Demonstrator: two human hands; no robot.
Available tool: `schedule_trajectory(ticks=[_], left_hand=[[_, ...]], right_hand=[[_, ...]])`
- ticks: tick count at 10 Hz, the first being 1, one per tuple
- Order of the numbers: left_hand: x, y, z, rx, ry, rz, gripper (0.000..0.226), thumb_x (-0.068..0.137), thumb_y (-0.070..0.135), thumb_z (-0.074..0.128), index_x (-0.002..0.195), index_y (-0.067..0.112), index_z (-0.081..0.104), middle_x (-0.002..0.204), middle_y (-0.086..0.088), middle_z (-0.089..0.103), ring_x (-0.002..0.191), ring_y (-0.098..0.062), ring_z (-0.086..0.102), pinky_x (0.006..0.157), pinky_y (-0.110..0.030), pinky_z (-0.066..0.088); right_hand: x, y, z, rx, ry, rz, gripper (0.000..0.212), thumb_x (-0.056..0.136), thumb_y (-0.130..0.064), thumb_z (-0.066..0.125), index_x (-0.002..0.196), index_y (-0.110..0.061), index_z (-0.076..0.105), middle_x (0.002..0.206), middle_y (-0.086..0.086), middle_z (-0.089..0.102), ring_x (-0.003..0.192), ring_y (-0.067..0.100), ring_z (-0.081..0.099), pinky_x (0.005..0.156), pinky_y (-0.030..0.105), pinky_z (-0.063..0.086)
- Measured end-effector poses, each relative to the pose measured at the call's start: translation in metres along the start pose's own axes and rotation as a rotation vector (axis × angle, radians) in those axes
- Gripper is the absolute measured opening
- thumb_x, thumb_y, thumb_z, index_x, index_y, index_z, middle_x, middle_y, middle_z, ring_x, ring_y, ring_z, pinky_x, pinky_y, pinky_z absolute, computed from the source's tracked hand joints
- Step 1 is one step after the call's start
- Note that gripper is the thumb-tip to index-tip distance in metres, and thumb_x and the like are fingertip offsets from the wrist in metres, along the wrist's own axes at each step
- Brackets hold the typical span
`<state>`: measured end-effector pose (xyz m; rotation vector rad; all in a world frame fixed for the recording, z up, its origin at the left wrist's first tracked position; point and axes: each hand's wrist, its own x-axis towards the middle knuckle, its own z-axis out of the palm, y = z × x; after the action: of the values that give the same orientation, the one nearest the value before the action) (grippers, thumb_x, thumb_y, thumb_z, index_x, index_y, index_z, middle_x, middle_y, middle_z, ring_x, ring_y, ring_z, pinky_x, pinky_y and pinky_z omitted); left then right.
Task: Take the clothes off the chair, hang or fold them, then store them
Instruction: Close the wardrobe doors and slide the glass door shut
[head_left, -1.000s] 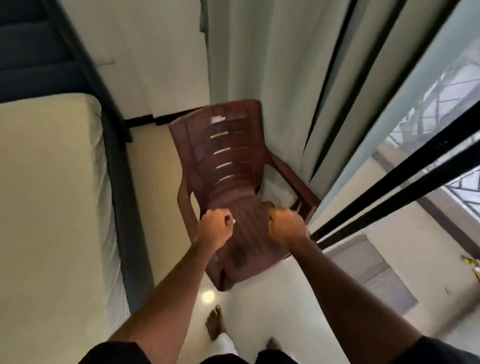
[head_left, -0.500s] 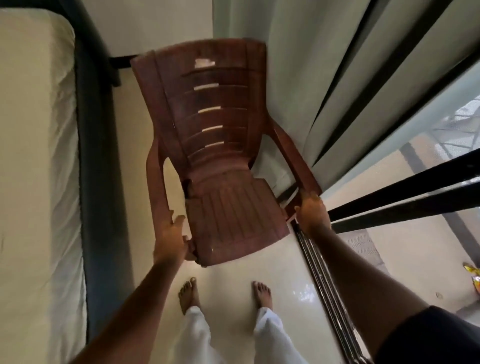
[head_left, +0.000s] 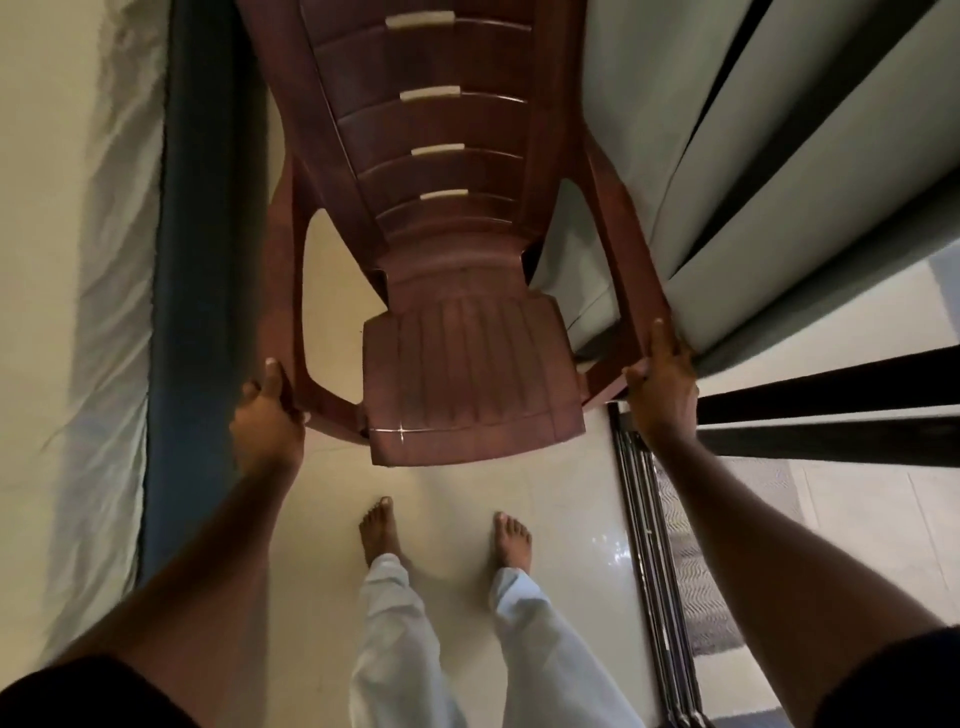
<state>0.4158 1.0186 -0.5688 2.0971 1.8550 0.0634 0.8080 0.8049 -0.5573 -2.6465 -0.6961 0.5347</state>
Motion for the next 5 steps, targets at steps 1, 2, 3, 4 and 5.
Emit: schedule_trajectory(ticks=[1, 2, 3, 4, 5], left_hand=[[0.008, -0.003, -0.006, 0.041, -0.019, 0.049, 0.057, 0.095, 0.010, 0.064, 0.147, 0.014, 0.044, 0.128, -0.028, 0.054, 0.104, -0.050, 0.059, 0.083, -0.056, 0.054], [0.031, 0.003, -0.014, 0.067, 0.009, 0.046, 0.057, 0.089, 0.003, 0.068, 0.143, 0.008, 0.050, 0.128, -0.028, 0.055, 0.106, -0.050, 0.057, 0.084, -0.056, 0.050], [0.074, 0.005, -0.022, 0.008, 0.007, -0.009, 0.055, 0.088, 0.004, 0.071, 0.140, 0.009, 0.054, 0.128, -0.029, 0.057, 0.110, -0.051, 0.056, 0.091, -0.057, 0.049], [0.122, 0.005, -0.029, -0.062, -0.009, -0.009, 0.062, 0.087, 0.004, 0.075, 0.145, 0.008, 0.052, 0.131, -0.027, 0.058, 0.116, -0.046, 0.058, 0.103, -0.049, 0.047], [0.166, 0.007, -0.033, -0.140, 0.002, -0.037, 0.059, 0.090, 0.004, 0.072, 0.145, 0.007, 0.051, 0.135, -0.024, 0.057, 0.121, -0.042, 0.057, 0.107, -0.046, 0.045]], right_hand=[[0.007, 0.003, 0.007, 0.057, 0.032, -0.011, 0.069, 0.100, -0.017, 0.063, 0.159, -0.026, 0.030, 0.143, 0.024, 0.041, 0.115, 0.047, 0.058, 0.096, 0.051, 0.050], [0.026, -0.004, 0.014, 0.040, 0.044, -0.074, 0.070, 0.096, -0.020, 0.069, 0.157, -0.025, 0.037, 0.142, 0.025, 0.040, 0.120, 0.049, 0.054, 0.102, 0.056, 0.048], [0.048, -0.030, 0.018, 0.045, 0.027, -0.088, 0.070, 0.096, -0.025, 0.069, 0.157, -0.025, 0.036, 0.145, 0.025, 0.038, 0.127, 0.048, 0.047, 0.106, 0.058, 0.044], [0.073, -0.058, 0.024, 0.041, 0.034, -0.098, 0.069, 0.097, -0.027, 0.068, 0.157, -0.023, 0.036, 0.146, 0.025, 0.038, 0.127, 0.048, 0.047, 0.105, 0.059, 0.043], [0.101, -0.096, 0.034, -0.007, 0.058, -0.093, 0.068, 0.096, -0.029, 0.068, 0.157, -0.022, 0.037, 0.142, 0.027, 0.042, 0.123, 0.049, 0.050, 0.102, 0.059, 0.045]])
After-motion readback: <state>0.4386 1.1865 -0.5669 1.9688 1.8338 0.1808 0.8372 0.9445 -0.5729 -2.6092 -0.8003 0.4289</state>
